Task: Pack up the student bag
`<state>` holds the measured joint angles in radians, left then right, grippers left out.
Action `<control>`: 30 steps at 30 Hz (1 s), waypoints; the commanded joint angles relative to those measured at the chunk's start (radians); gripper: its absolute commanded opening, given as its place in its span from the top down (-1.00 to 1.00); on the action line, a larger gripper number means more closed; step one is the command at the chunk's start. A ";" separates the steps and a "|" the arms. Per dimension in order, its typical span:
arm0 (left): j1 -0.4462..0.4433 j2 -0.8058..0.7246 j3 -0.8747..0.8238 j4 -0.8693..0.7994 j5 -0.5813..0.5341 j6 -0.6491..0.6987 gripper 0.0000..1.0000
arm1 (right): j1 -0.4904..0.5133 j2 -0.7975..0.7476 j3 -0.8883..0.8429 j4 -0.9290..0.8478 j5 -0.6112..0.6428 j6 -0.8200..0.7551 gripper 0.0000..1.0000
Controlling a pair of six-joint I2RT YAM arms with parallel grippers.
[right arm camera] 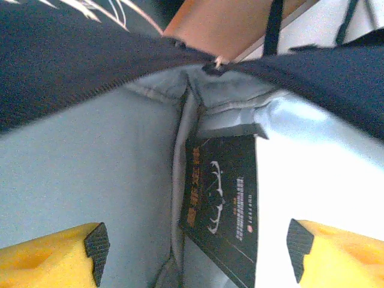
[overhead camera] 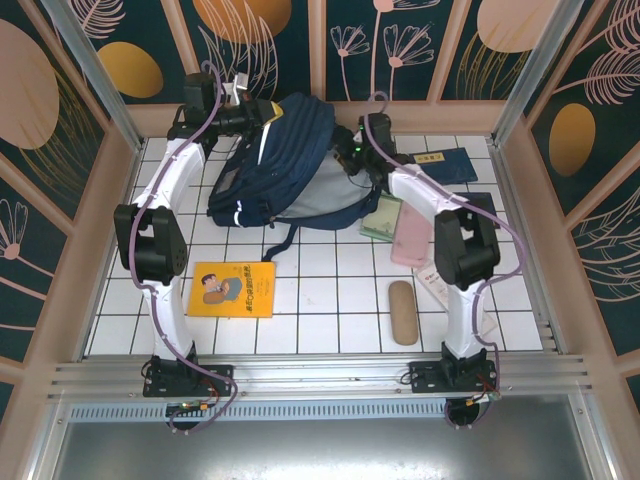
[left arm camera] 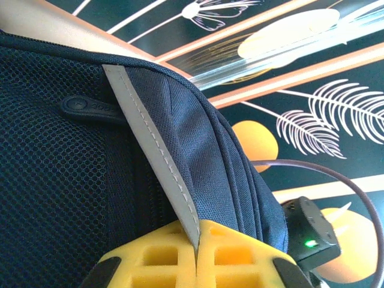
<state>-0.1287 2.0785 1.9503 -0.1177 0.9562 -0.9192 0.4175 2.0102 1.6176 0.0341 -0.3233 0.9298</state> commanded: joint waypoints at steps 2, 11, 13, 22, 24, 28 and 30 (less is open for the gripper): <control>0.017 -0.029 0.018 0.033 -0.027 0.048 1.00 | -0.026 -0.117 -0.082 -0.104 0.081 -0.073 -0.44; -0.098 0.090 0.058 -0.158 -0.195 0.217 1.00 | 0.015 -0.449 -0.424 -0.096 0.205 -0.198 -0.41; -0.146 0.136 0.067 -0.188 -0.224 0.246 1.00 | 0.026 -0.494 -0.482 -0.095 0.215 -0.212 -0.41; -0.209 0.092 -0.050 -0.217 -0.386 0.312 0.30 | 0.082 -0.594 -0.617 -0.098 0.158 -0.282 -0.42; -0.207 -0.011 -0.102 -0.237 -0.450 0.351 0.03 | 0.122 -0.588 -0.607 -0.100 0.135 -0.322 -0.44; -0.183 -0.286 -0.333 -0.221 -0.568 0.354 -0.42 | 0.220 -0.537 -0.592 -0.078 0.065 -0.395 -0.47; -0.158 -0.418 -0.486 -0.225 -0.625 0.309 -0.48 | 0.263 -0.490 -0.576 -0.058 0.003 -0.432 -0.47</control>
<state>-0.3107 1.8393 1.5768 -0.3435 0.4454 -0.6029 0.6376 1.4715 1.0119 -0.0650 -0.2276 0.5858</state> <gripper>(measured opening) 0.732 0.732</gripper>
